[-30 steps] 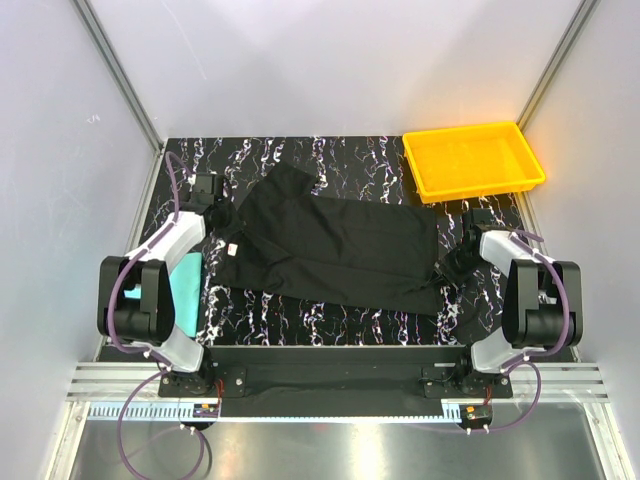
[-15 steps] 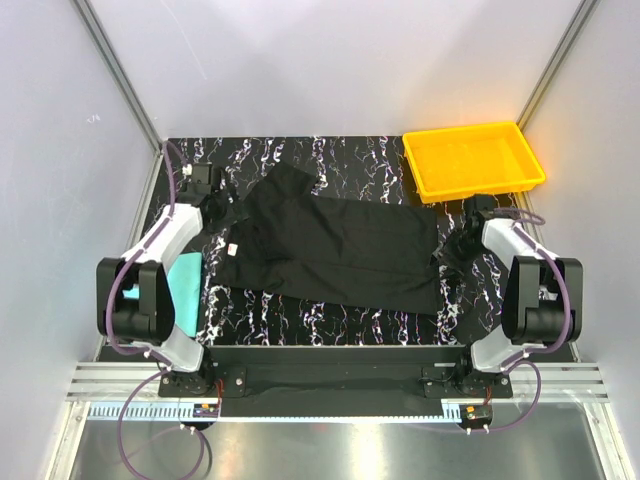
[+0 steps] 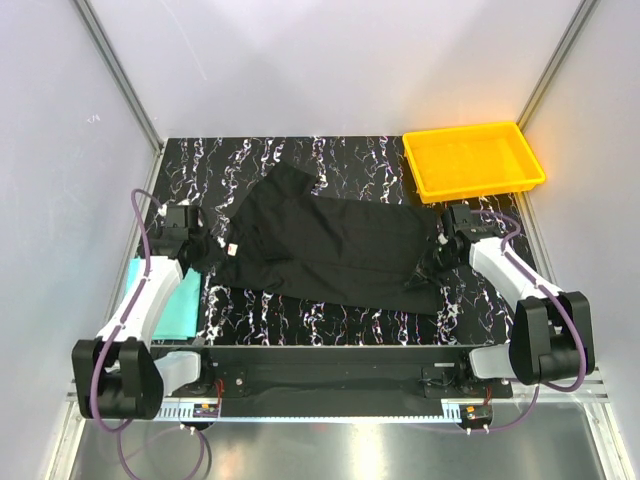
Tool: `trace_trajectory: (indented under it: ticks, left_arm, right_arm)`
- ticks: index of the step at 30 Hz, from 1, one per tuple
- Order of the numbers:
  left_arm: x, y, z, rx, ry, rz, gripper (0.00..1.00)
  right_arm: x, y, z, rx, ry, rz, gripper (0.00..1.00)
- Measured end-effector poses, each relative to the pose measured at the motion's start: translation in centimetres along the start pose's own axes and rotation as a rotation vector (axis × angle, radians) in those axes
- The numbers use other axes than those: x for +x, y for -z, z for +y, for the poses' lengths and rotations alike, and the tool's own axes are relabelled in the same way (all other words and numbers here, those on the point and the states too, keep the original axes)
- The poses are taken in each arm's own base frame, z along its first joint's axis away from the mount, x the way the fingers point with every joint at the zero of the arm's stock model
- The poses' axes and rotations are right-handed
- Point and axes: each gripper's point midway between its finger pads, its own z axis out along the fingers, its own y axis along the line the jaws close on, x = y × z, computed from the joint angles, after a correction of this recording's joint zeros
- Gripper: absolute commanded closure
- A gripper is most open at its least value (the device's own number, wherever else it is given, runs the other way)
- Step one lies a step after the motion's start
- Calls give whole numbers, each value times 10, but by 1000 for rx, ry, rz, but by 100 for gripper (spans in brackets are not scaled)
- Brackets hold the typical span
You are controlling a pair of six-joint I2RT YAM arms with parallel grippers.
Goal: Fold and stack the t-shirts
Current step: Fold the tshirt
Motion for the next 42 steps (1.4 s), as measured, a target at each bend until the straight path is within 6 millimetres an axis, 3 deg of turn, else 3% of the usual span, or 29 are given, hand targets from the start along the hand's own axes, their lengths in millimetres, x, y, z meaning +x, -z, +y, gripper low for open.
trace_trajectory:
  ticks: [4,9,19,26,32,42]
  left_arm:
    - [9,-13,18,-40,68,65,61]
    - [14,-30,26,-29,150,121,84]
    - [37,-42,22,16,182,199,89]
    - [56,-63,46,-94,227,288,98]
    - [43,-72,48,-110,243,302,100]
    - [37,-74,50,-103,225,292,99]
  right_arm:
    - [12,-6,-10,16,-33,40,90]
    - [12,-8,-11,15,-30,39,91]
    - [21,-26,-31,92,-66,101,94]
    - [19,-33,-44,156,-81,98,94]
    - [19,-42,-66,264,-106,95,91]
    - [7,-34,-84,380,-180,59,89]
